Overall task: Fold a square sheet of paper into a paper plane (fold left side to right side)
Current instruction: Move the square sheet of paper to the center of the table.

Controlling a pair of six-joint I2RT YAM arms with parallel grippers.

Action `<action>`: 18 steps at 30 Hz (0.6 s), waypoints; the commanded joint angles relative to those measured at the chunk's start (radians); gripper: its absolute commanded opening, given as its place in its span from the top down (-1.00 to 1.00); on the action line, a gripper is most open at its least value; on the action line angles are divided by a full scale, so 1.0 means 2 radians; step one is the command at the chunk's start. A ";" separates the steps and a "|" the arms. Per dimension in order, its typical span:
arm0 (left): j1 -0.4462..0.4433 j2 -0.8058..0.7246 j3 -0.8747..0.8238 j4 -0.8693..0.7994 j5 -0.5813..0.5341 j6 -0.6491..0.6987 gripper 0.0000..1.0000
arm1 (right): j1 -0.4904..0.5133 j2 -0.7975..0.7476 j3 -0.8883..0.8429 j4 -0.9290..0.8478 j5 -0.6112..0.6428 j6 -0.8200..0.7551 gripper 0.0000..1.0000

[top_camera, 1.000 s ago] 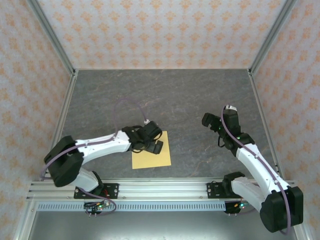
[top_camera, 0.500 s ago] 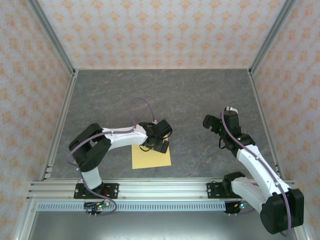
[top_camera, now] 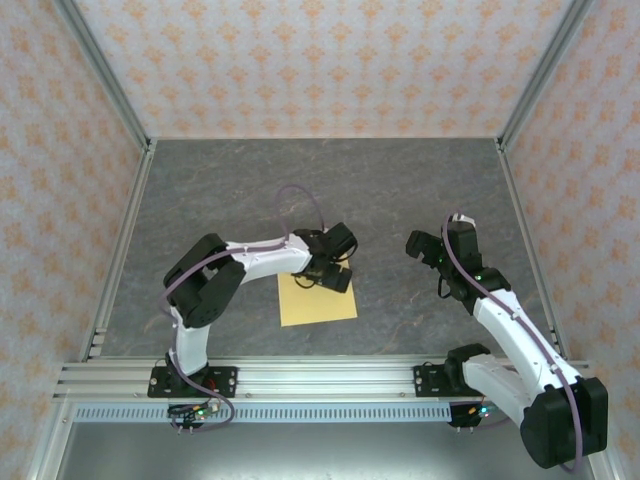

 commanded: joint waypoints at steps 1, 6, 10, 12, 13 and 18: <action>0.009 0.048 0.026 0.008 0.039 0.038 -0.89 | 0.003 -0.006 0.007 -0.013 0.006 0.000 -1.00; 0.014 0.066 0.076 -0.013 0.045 0.059 -0.87 | 0.003 -0.004 0.009 -0.016 -0.009 0.003 -1.00; 0.018 0.021 0.075 -0.013 0.051 0.060 -0.88 | 0.003 0.013 0.014 -0.013 -0.033 0.010 -1.00; 0.023 -0.016 0.059 -0.004 0.059 0.053 -0.89 | 0.003 0.032 0.021 -0.008 -0.051 0.018 -1.00; 0.026 -0.043 0.047 0.000 0.063 0.048 -0.89 | 0.005 0.047 0.026 -0.006 -0.061 0.022 -1.00; 0.059 -0.136 -0.038 0.031 0.102 0.012 -0.89 | 0.056 0.134 0.066 0.005 -0.058 0.040 -1.00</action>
